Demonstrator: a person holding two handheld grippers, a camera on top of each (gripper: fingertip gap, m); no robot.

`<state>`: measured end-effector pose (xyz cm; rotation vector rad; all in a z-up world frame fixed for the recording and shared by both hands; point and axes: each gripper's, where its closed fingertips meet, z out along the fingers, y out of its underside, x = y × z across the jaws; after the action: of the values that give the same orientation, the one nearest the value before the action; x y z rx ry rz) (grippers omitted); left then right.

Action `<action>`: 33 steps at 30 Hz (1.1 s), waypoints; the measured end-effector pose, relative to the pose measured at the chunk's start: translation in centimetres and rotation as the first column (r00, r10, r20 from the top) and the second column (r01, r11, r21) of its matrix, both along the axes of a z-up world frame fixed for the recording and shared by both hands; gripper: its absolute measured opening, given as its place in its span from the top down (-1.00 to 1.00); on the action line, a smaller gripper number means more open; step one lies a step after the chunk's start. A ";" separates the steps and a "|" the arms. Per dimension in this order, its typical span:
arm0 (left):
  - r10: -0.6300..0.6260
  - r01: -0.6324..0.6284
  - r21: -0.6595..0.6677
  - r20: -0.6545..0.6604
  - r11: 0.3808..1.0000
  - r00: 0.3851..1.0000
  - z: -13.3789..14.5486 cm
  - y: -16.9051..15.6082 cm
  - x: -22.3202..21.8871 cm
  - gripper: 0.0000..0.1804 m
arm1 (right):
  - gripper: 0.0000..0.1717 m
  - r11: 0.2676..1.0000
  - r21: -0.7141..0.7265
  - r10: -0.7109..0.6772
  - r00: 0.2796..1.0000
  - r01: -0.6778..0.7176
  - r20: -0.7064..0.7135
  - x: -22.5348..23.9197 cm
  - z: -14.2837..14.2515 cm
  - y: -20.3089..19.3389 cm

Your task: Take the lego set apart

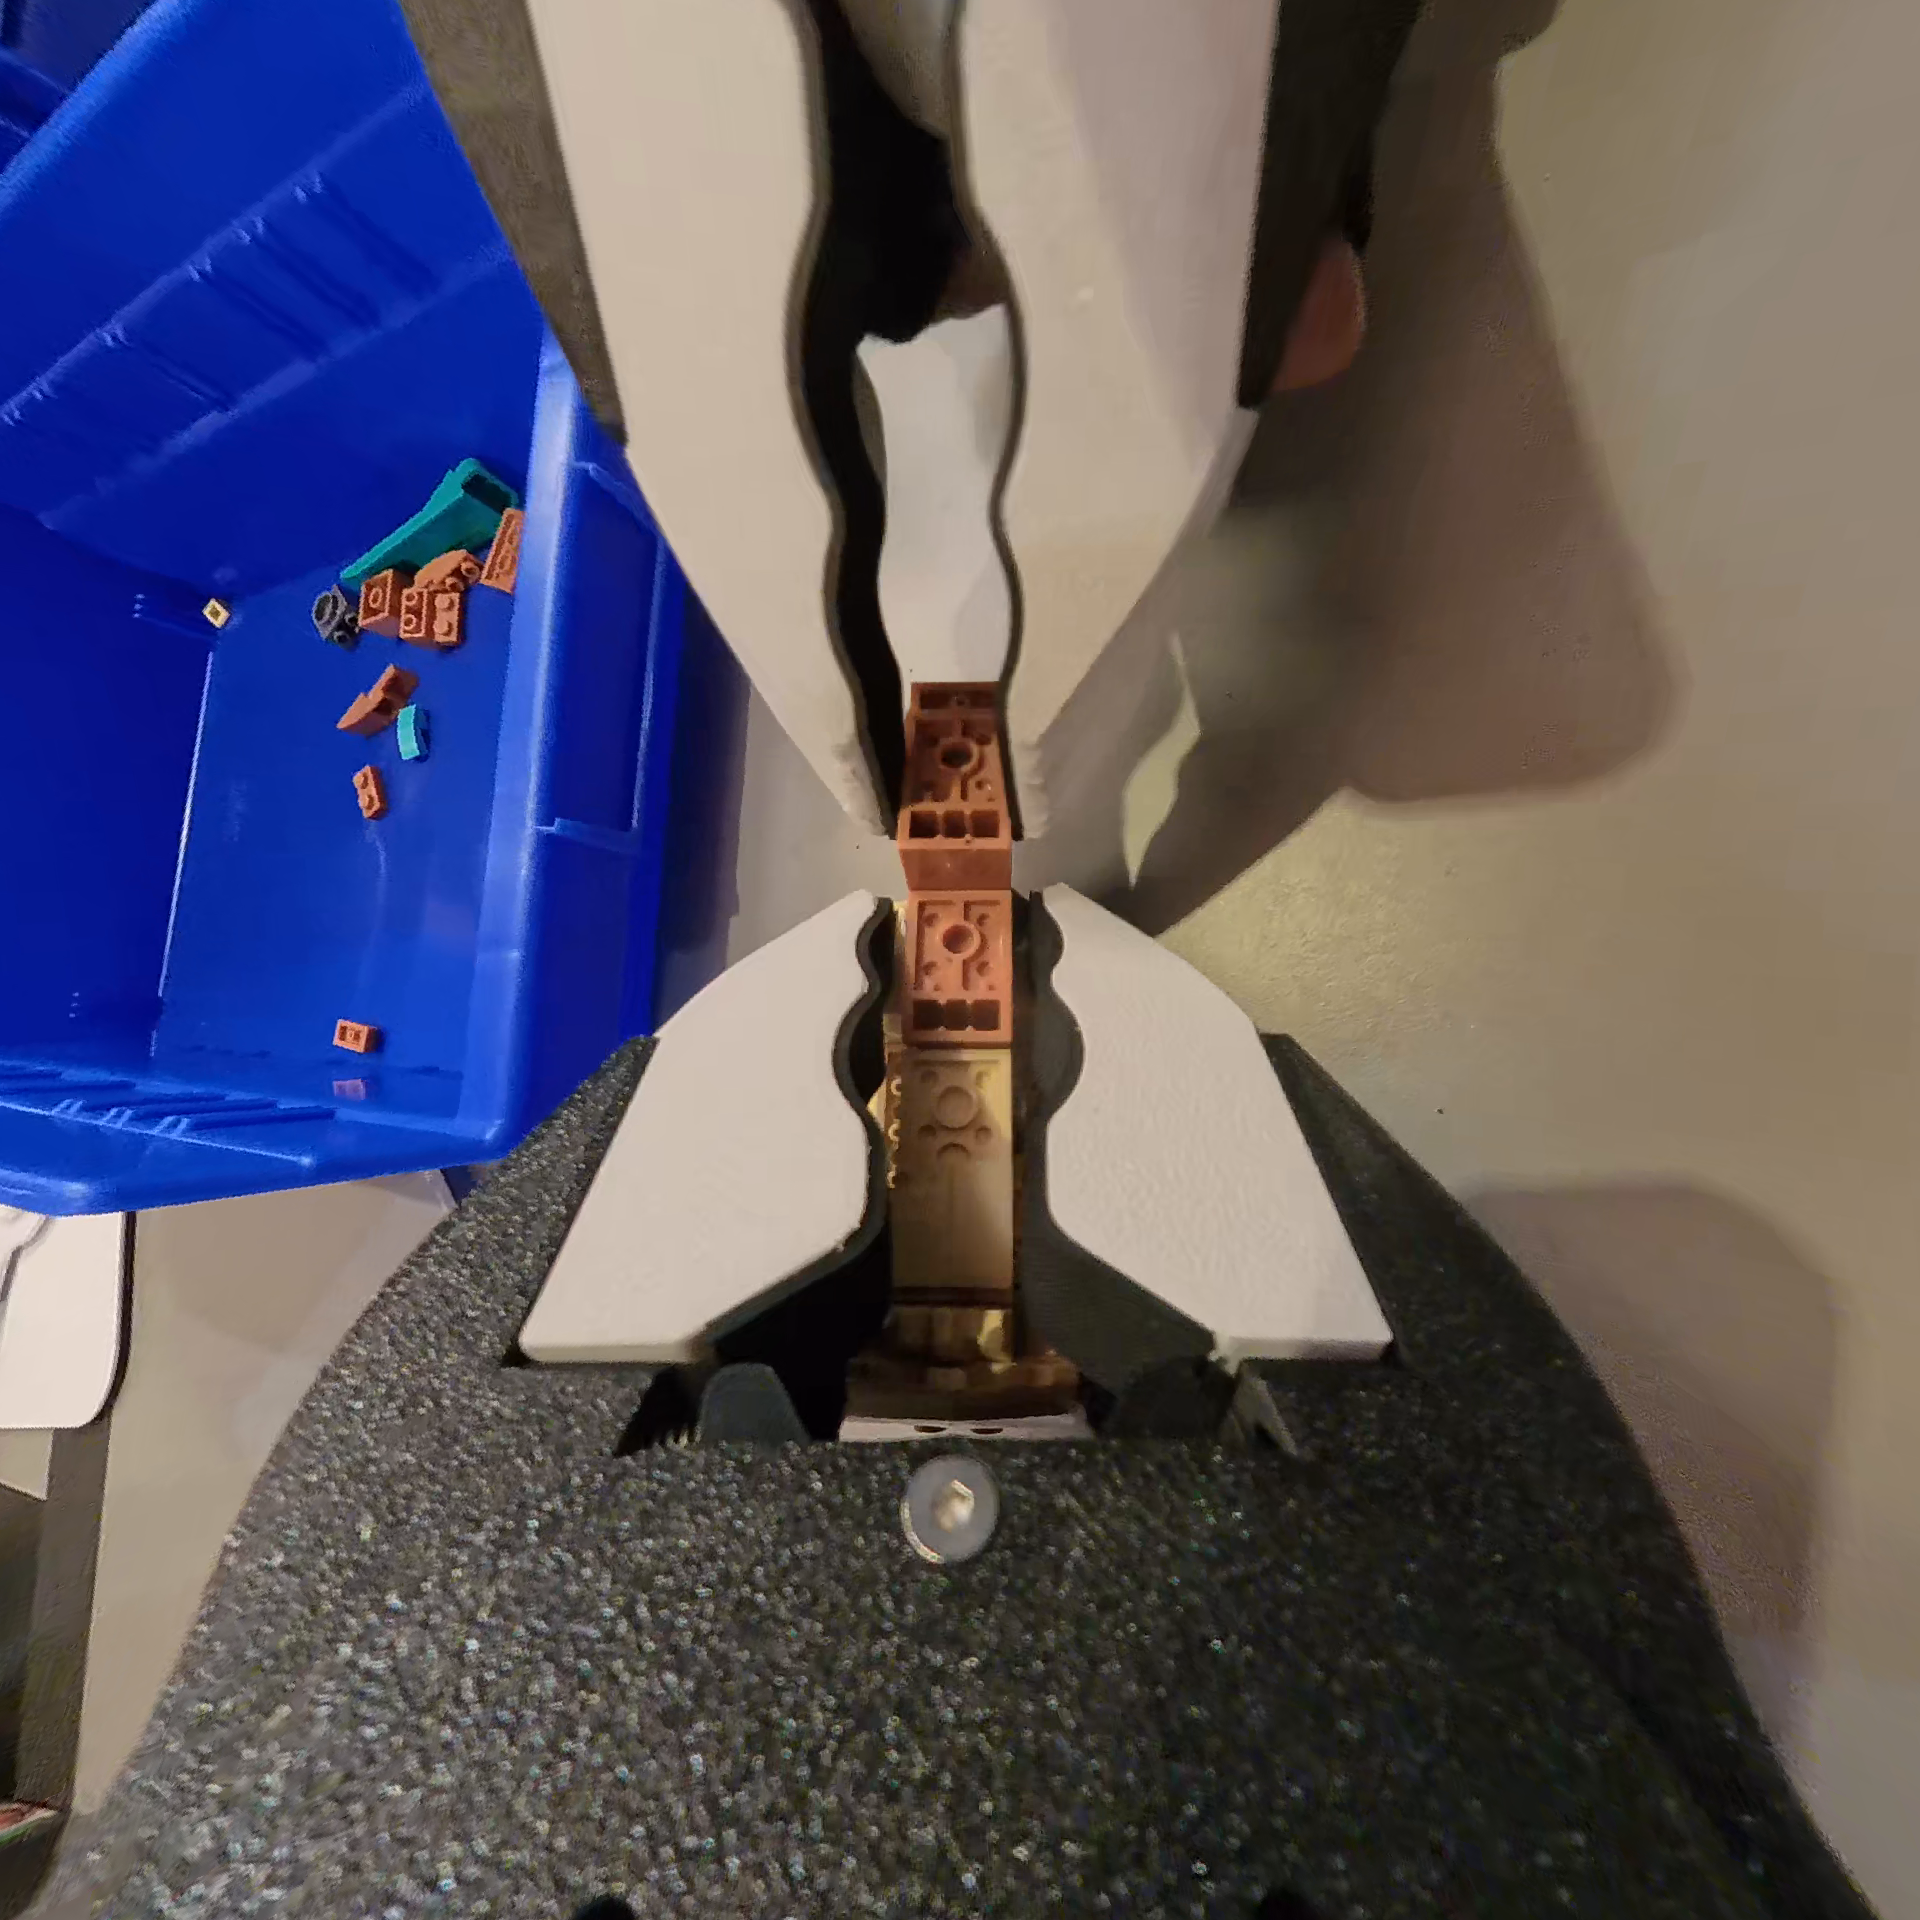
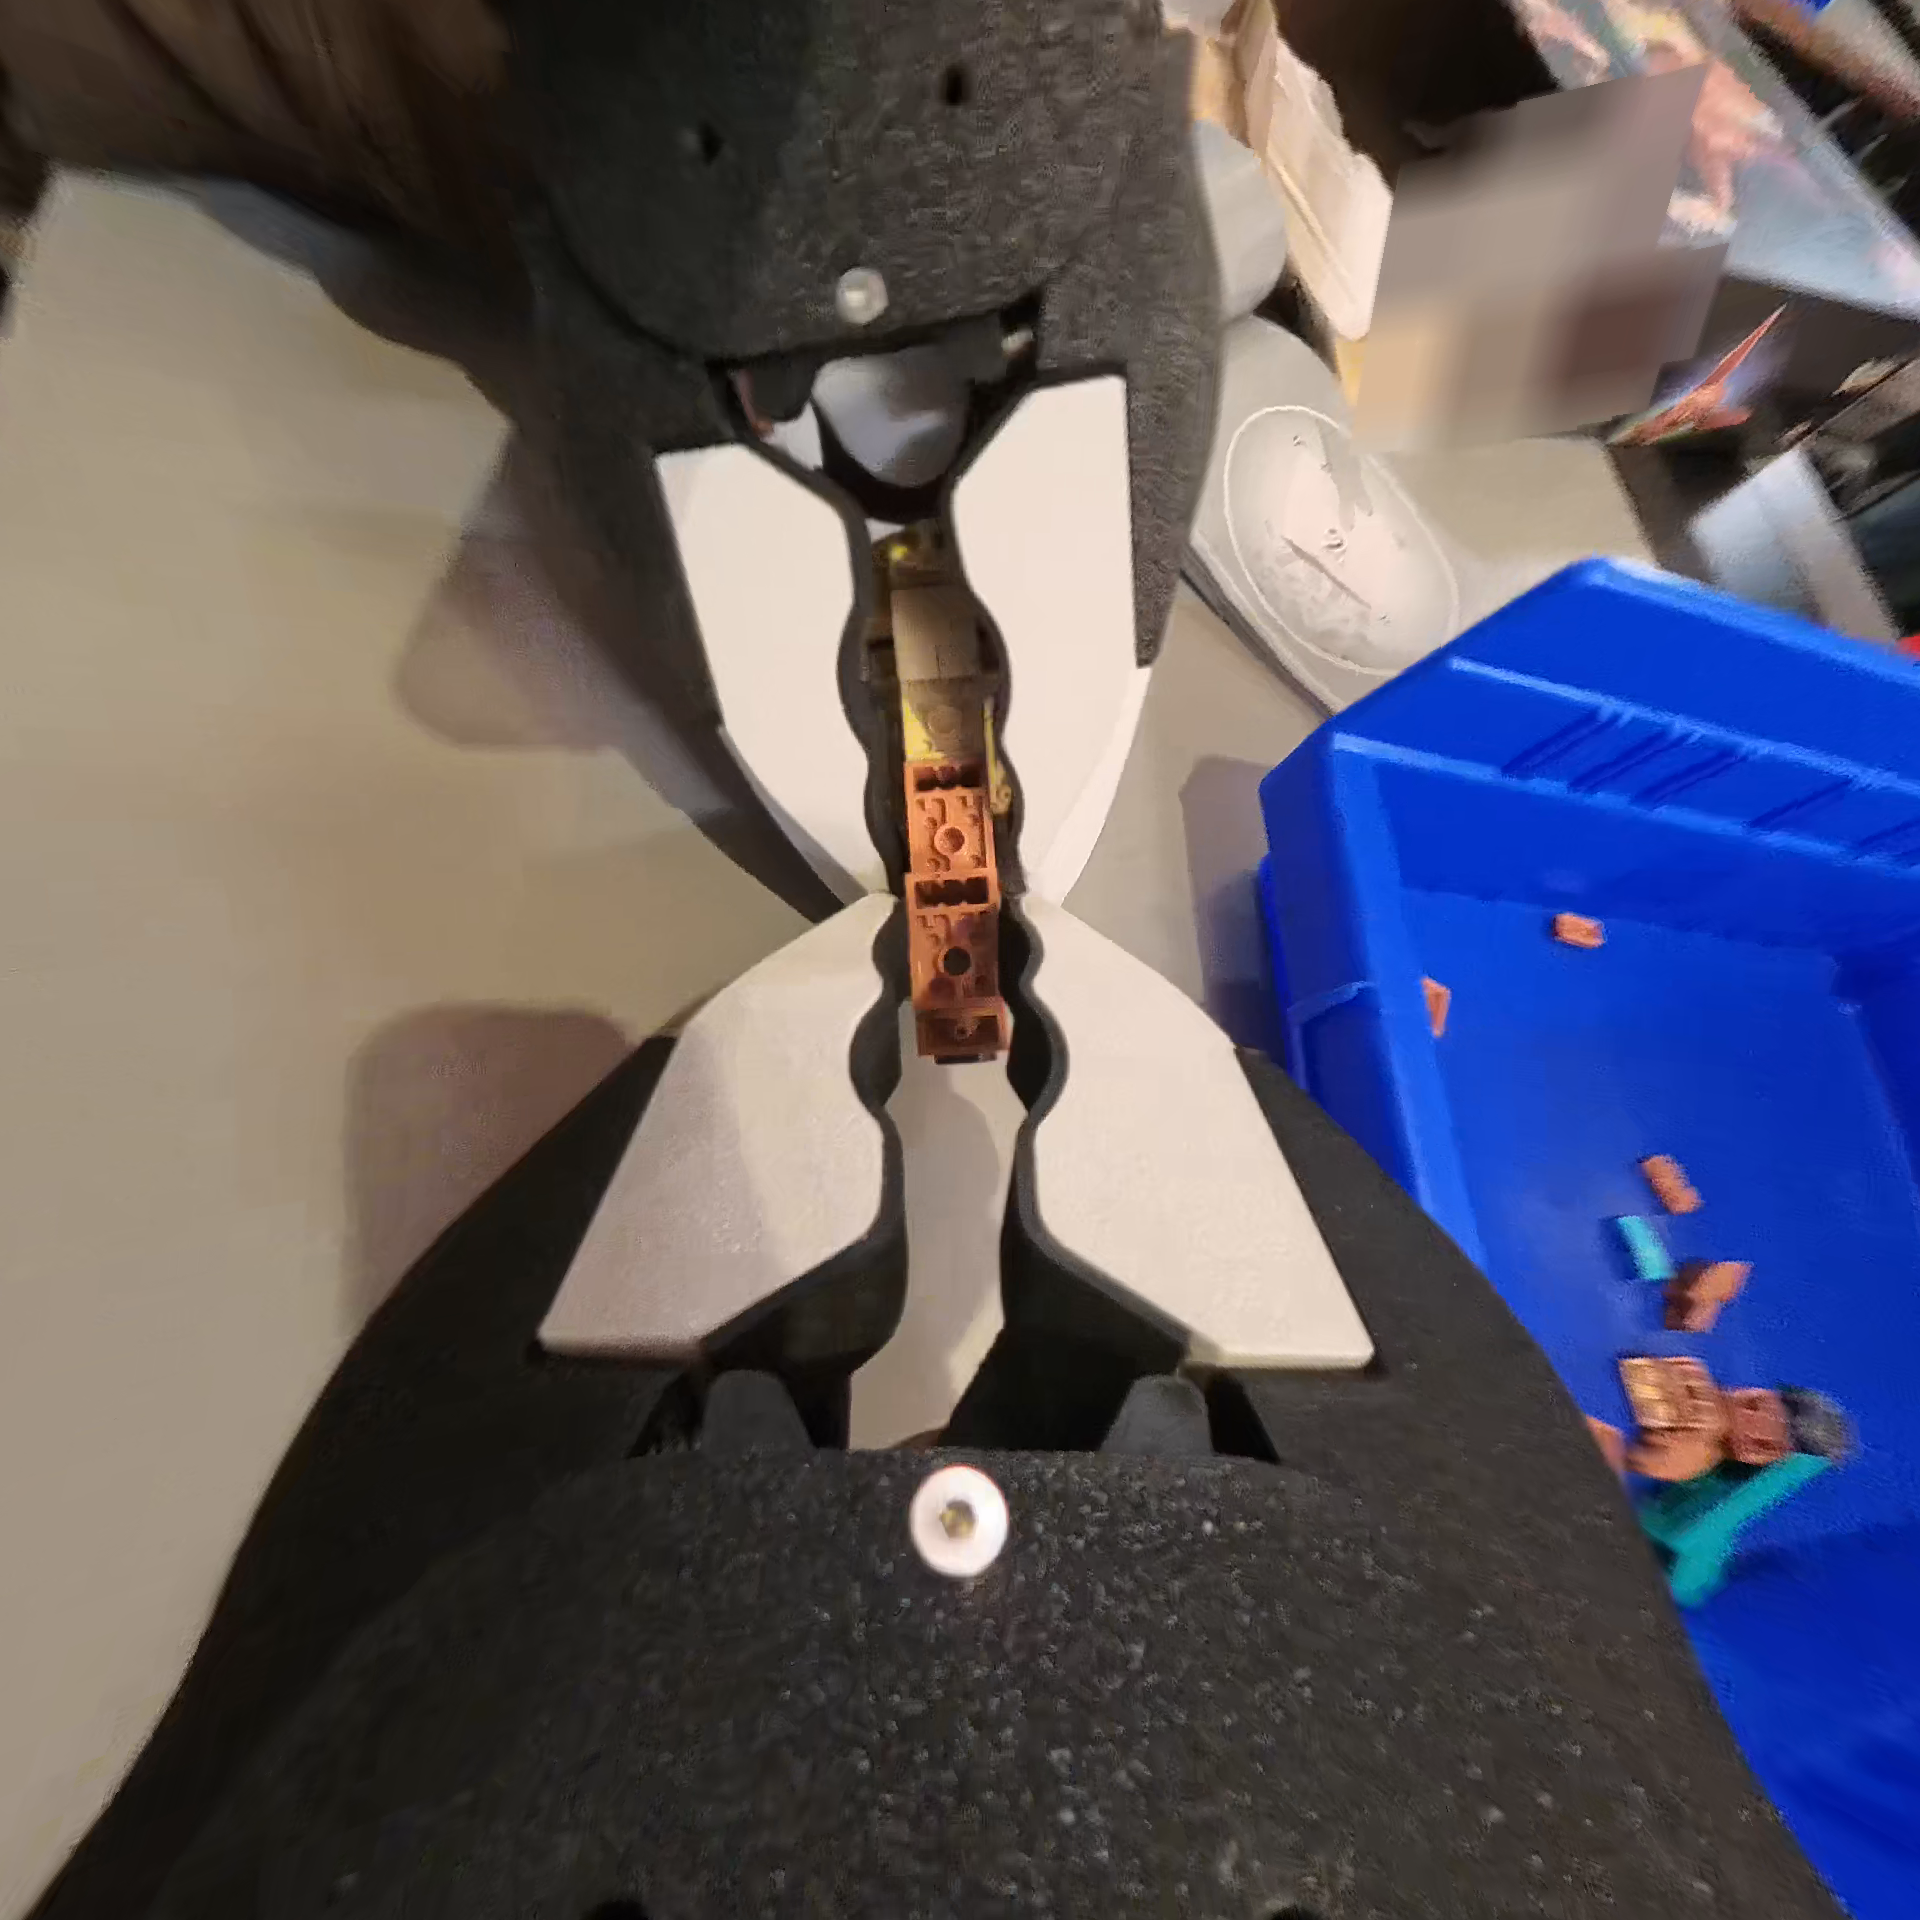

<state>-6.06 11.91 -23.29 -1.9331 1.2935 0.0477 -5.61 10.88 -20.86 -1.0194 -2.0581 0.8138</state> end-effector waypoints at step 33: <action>0.012 -0.008 -0.031 0.114 0.999 0.993 0.1 0.3 0.7 0.72 | 0.81 0.969 0.244 0.008 0.986 0.033 -0.166 0.7 0.5 0.2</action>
<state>-5.40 12.19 -23.14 -1.9394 1.2160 -0.0770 -4.94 11.11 -20.38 -0.7992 -1.9505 0.5965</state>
